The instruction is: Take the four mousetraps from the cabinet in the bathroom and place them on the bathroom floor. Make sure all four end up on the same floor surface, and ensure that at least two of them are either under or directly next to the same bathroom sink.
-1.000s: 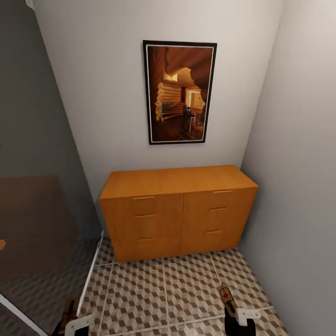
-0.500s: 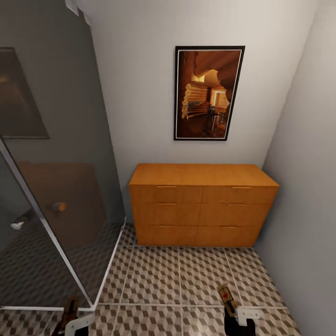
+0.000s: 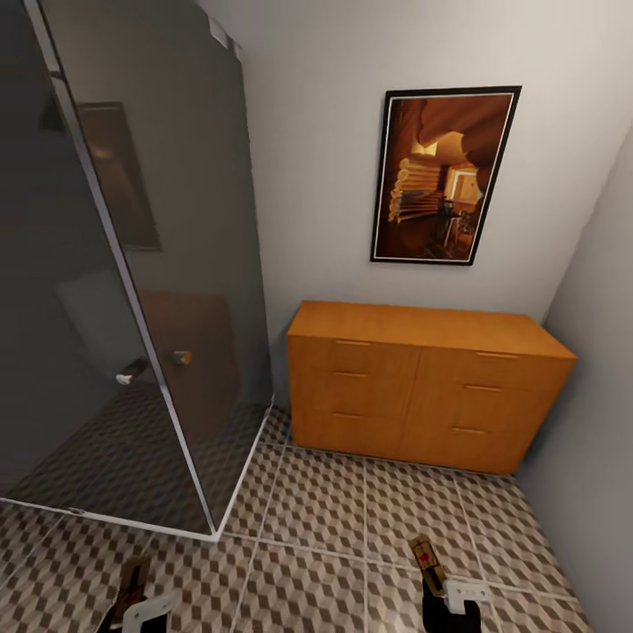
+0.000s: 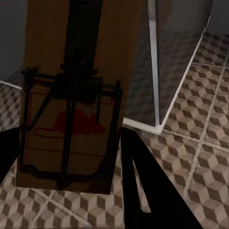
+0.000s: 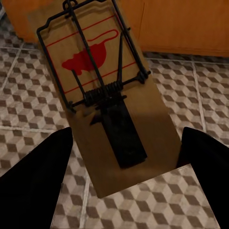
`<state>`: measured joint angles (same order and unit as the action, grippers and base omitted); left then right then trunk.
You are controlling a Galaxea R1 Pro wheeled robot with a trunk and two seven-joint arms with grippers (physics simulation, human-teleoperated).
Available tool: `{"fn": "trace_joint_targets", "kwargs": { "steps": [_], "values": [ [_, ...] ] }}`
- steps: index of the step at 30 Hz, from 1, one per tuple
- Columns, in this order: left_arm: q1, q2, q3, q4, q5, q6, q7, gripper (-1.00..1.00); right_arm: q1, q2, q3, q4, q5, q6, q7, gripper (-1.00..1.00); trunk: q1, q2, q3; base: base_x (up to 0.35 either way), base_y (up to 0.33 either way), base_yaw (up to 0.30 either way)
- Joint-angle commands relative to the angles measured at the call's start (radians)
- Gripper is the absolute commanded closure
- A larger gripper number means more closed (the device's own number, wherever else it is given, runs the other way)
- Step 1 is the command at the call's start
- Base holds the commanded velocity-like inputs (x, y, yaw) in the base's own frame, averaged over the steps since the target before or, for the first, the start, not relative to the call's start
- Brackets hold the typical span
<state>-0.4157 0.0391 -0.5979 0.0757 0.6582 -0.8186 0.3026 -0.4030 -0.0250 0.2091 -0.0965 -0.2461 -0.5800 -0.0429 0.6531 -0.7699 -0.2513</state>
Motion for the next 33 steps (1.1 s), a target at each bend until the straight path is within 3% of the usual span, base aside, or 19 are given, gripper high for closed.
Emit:
{"fn": "trace_joint_targets", "kwargs": {
  "steps": [1, 33],
  "values": [
    [-0.001, -0.001, -0.006, 0.003, -0.008, -0.001, 0.012, 1.0, 0.0, 0.0, 0.009, 0.0, -0.005, -0.002, -0.005, 1.0, 0.0, -0.001, -0.001, -0.013, 0.0, 0.286],
    [-0.001, -0.002, -0.006, 0.003, -0.008, -0.001, 0.012, 1.0, 0.0, 0.0, 0.009, 0.0, -0.005, -0.003, -0.005, 1.0, 0.0, -0.001, -0.001, -0.001, 0.0, 0.287]
  ]
}}
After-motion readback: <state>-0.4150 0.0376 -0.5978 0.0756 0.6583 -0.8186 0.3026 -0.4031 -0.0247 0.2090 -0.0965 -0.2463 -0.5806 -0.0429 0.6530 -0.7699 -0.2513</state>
